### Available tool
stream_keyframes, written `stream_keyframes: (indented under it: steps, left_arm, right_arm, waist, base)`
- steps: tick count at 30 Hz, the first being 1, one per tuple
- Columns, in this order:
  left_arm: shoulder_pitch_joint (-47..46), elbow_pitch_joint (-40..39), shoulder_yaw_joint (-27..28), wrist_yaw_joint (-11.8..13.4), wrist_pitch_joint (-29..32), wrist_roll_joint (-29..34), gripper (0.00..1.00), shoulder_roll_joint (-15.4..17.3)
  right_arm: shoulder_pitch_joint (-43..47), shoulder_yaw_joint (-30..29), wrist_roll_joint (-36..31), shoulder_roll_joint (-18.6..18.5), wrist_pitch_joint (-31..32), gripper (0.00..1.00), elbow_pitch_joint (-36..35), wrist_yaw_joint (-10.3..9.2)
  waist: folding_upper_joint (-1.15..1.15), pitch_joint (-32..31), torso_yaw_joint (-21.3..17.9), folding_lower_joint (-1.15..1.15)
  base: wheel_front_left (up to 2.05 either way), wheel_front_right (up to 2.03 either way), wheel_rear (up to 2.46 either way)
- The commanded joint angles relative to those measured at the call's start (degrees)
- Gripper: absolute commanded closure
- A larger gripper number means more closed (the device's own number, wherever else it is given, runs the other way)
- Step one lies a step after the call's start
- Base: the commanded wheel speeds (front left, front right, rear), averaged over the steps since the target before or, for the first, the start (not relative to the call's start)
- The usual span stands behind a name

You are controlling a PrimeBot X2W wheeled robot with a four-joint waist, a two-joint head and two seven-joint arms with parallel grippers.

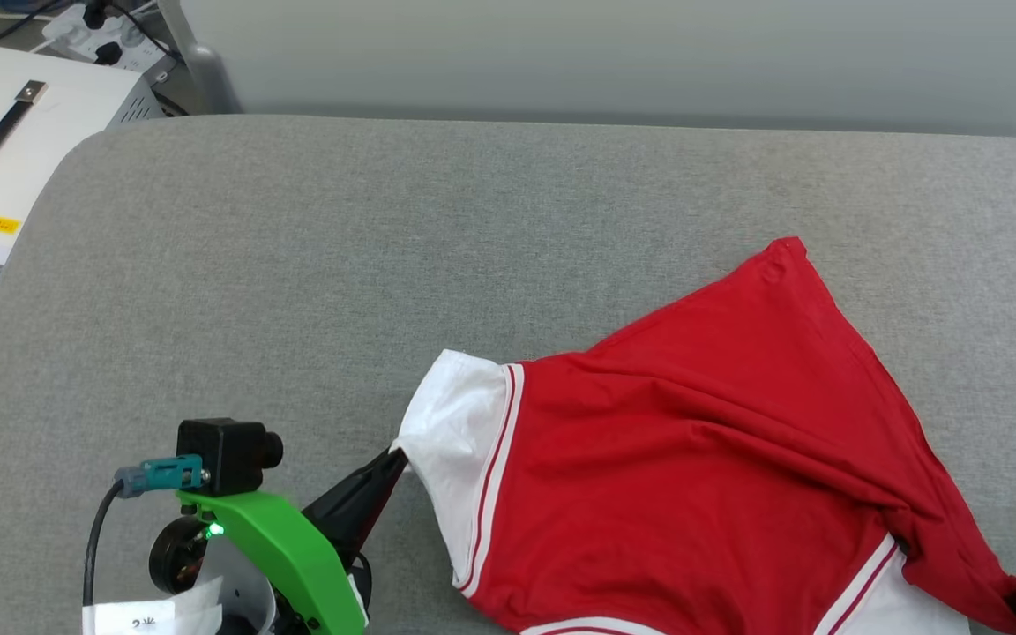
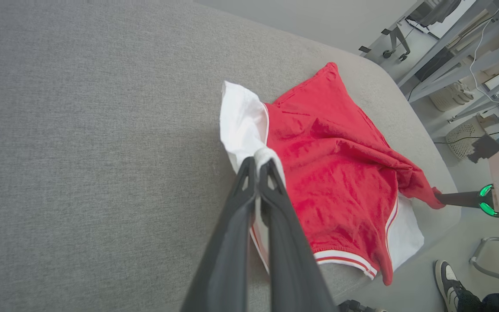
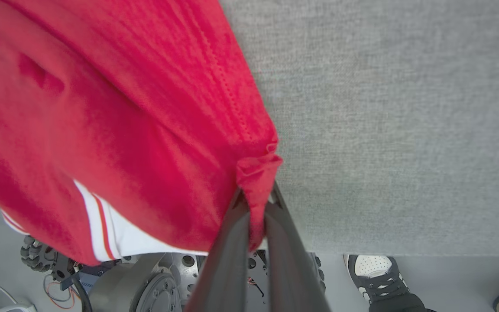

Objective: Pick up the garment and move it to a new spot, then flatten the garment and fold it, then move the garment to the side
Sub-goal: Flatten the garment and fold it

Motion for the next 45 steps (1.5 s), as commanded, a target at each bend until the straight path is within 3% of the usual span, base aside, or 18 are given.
stream_keyframes:
  steps: [1,7,8,18,24,30,45]
  left_arm:
    - [0.58,0.13,0.30,0.12,-0.42,-0.58,1.00,-0.36]
    - [0.45,0.23,-0.07,-0.11,-0.71,-0.52,1.00,-0.82]
    - [0.42,0.34,-0.21,-0.19,-0.66,-0.51,1.00,-0.86]
    - [0.07,-0.85,-0.73,-0.44,-0.34,0.16,1.00,-0.32]
    - [-1.38,-2.58,-0.99,-0.77,-0.15,1.03,1.00,-0.20]
    - [-3.51,-3.43,-1.39,-1.47,-0.01,1.74,1.00,-0.62]
    - [-6.91,-1.47,-3.20,-4.34,-1.80,2.17,1.00,-3.95]
  right_arm:
    - [0.92,-0.25,0.38,0.37,0.03,1.00,-0.40,-0.03]
    - [1.44,-0.16,0.27,1.10,-0.52,1.00,-1.06,-0.03]
    - [1.29,0.06,0.25,0.85,-0.71,0.00,-1.22,-0.03]
    - [-6.14,2.15,3.02,-2.85,1.62,0.00,-8.47,-0.03]
    - [-16.59,3.54,1.40,-1.57,5.46,0.00,-10.94,-0.03]
    - [-26.24,4.89,-3.29,-0.25,6.86,0.00,-5.61,-0.03]
    - [-39.56,4.06,-11.19,-2.64,3.19,0.00,10.34,-0.03]
  waist:
    - [0.00,-0.50,-0.62,0.01]
    - [0.00,-0.17,-0.55,0.01]
    - [0.00,-0.36,-0.43,0.01]
    - [0.00,0.85,1.31,0.01]
    - [0.00,4.78,4.01,0.01]
    - [0.00,9.29,7.71,0.01]
    - [0.00,16.92,15.21,0.01]
  base:
    - [0.00,0.00,0.00]
    - [0.00,0.00,0.00]
    - [0.00,0.00,0.00]
    - [0.00,0.00,0.00]
    - [0.00,0.00,0.00]
    - [0.00,0.00,0.00]
    - [0.00,0.00,0.00]
